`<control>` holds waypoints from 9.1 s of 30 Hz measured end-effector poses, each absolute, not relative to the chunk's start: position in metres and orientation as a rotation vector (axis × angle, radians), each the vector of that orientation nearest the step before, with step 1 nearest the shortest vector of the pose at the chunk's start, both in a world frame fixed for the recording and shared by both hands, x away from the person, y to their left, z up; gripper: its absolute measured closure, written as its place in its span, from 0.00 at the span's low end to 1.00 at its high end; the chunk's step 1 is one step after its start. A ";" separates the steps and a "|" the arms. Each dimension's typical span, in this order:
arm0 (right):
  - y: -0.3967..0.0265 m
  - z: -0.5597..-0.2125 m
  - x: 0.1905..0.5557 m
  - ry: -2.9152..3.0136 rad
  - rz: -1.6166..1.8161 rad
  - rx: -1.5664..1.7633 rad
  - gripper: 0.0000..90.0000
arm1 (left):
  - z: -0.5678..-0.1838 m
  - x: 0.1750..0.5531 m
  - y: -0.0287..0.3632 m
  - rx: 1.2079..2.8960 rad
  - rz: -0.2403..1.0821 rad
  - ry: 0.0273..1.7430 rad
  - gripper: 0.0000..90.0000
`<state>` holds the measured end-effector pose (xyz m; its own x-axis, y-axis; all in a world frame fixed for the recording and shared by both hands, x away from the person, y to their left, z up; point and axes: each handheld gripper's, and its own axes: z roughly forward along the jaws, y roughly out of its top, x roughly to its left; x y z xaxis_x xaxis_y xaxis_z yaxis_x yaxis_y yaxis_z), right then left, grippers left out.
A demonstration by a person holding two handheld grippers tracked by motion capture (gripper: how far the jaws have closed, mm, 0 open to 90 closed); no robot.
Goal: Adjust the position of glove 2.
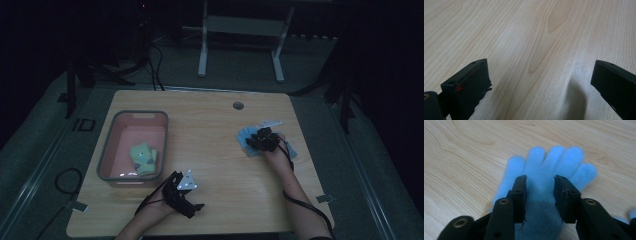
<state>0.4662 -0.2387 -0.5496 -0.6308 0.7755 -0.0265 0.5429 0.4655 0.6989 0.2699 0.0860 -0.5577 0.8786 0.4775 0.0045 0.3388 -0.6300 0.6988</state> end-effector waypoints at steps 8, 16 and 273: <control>-0.232 -0.548 0.460 2.382 0.952 1.161 0.93 | -0.559 0.270 0.085 2.315 0.239 0.586 0.03; -0.222 -0.521 0.438 2.302 0.991 1.257 0.95 | -0.558 0.269 0.083 2.309 0.231 0.580 0.03; -0.259 -0.489 0.311 2.225 1.077 1.235 0.93 | -0.560 0.271 0.089 2.276 0.210 0.544 0.03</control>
<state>0.3109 -0.2588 -0.4885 -0.5439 0.8382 0.0390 0.5507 0.3214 0.7704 0.2706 0.0890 -0.5601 0.8952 0.4454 -0.0178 0.3184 -0.6109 0.7249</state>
